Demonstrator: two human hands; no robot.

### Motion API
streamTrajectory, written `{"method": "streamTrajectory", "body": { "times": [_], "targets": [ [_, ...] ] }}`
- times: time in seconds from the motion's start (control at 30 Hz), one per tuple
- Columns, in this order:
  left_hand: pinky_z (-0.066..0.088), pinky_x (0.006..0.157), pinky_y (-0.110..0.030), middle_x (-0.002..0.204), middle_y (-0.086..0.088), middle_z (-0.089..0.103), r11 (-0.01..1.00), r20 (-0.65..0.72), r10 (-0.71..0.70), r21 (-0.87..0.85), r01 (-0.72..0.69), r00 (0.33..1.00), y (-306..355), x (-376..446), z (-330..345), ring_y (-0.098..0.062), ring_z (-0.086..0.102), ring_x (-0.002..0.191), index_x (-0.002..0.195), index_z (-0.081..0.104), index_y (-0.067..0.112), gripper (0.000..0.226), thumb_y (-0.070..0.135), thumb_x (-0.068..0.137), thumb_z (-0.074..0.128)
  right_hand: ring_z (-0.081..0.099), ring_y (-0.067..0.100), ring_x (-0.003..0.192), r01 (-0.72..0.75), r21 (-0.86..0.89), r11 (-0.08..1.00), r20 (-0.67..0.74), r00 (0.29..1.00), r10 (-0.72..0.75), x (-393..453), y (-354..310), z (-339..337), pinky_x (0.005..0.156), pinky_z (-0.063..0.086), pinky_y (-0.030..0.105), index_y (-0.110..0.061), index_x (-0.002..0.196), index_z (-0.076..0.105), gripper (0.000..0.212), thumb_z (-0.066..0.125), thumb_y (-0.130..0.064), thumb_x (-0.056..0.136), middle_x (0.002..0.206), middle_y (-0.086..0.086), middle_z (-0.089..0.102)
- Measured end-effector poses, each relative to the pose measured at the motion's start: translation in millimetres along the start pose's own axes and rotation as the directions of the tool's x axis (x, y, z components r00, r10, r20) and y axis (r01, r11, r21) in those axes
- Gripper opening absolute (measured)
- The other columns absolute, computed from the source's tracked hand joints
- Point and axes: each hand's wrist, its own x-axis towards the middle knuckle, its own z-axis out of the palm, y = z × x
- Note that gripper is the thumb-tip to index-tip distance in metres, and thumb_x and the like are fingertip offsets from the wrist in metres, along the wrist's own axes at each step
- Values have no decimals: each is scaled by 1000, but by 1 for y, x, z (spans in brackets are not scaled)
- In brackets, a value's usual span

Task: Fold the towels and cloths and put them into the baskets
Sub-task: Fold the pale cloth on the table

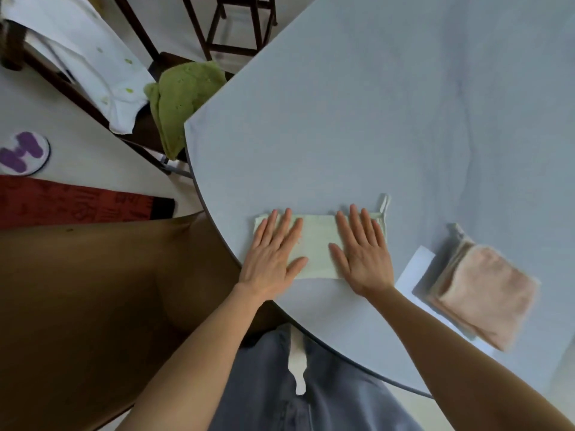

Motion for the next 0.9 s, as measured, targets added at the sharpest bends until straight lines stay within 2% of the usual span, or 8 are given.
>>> {"method": "streamTrajectory", "body": {
  "times": [0.1, 0.17, 0.27, 0.33, 0.4, 0.53, 0.7, 0.9],
  "targets": [
    [-8, 120, -41, 156, -5, -29, 996, 65, 30, -84, -24, 997, -5, -2, -7, -22, -30, 143, 151, -13, 22, 76, 59, 95, 21, 1, 17, 148, -88, -16, 996, -13, 996, 88, -6, 5, -1, 120, -4, 35, -17, 153, 13, 63, 18, -48, 99, 160, 5, 10],
    [2, 121, -39, 161, -8, -12, 963, -77, -122, -250, 99, 990, -5, -9, -18, -24, -14, 148, 154, 4, 17, 74, 48, 97, 40, 6, 19, 147, -121, -1, 993, -54, 991, 121, -11, 4, -9, 120, -4, 36, -10, 152, 20, 61, 21, -41, 99, 158, 9, 17],
    [32, 112, -34, 144, -12, 36, 668, -222, -588, -676, 312, 778, 4, -13, -33, -25, 34, 135, 142, 38, 6, 55, 25, 94, 58, 10, 22, 147, 7, 12, 1000, -88, 996, -6, -14, -15, -18, 120, 3, 39, -6, 150, 22, 59, 27, -28, 97, 158, 10, 17],
    [42, 98, -28, 129, -13, 47, 402, -3, -733, -809, 430, 680, 8, -11, -40, -26, 47, 122, 132, 45, 2, 45, 22, 94, 59, 11, 22, 147, 97, 31, 995, -78, 992, -94, -16, -32, -15, 120, 3, 38, -7, 151, 21, 57, 30, -25, 97, 159, 8, 15],
    [38, 80, -18, 121, -13, 55, 288, 172, -762, -773, 565, 624, 9, -11, -43, -26, 54, 114, 124, 50, -1, 38, 25, 96, 55, 12, 23, 147, 84, 39, 996, -65, 995, -81, -17, -45, -6, 120, 2, 37, -7, 151, 22, 57, 33, -25, 97, 159, 8, 16],
    [48, 75, -28, 114, -12, 63, 349, 254, -706, -686, 638, 661, 9, -8, -44, -26, 60, 103, 115, 59, 0, 41, 36, 98, 49, 9, 22, 147, -3, 66, 998, -51, 999, 6, -13, -49, 5, 119, 6, 40, -9, 151, 20, 56, 25, -29, 99, 159, 7, 16],
    [47, 62, -27, 104, -10, 66, 229, 387, -648, -723, 652, 656, 5, 1, -51, -20, 61, 86, 109, 63, -1, 45, 41, 96, 52, 11, 23, 147, -71, 122, 990, -53, 996, 78, -8, -55, 8, 119, 7, 38, -4, 150, 22, 59, 20, -30, 97, 158, 13, 17],
    [50, 66, -24, 103, -7, 66, 224, 268, -632, -835, 503, 727, 5, -8, -45, -16, 62, 86, 105, 59, 5, 30, 33, 96, 55, 8, 21, 147, -101, 0, 995, -46, 994, 100, -9, -56, 11, 119, 2, 41, -9, 152, 17, 60, 17, -32, 97, 159, 10, 14]
  ]
}}
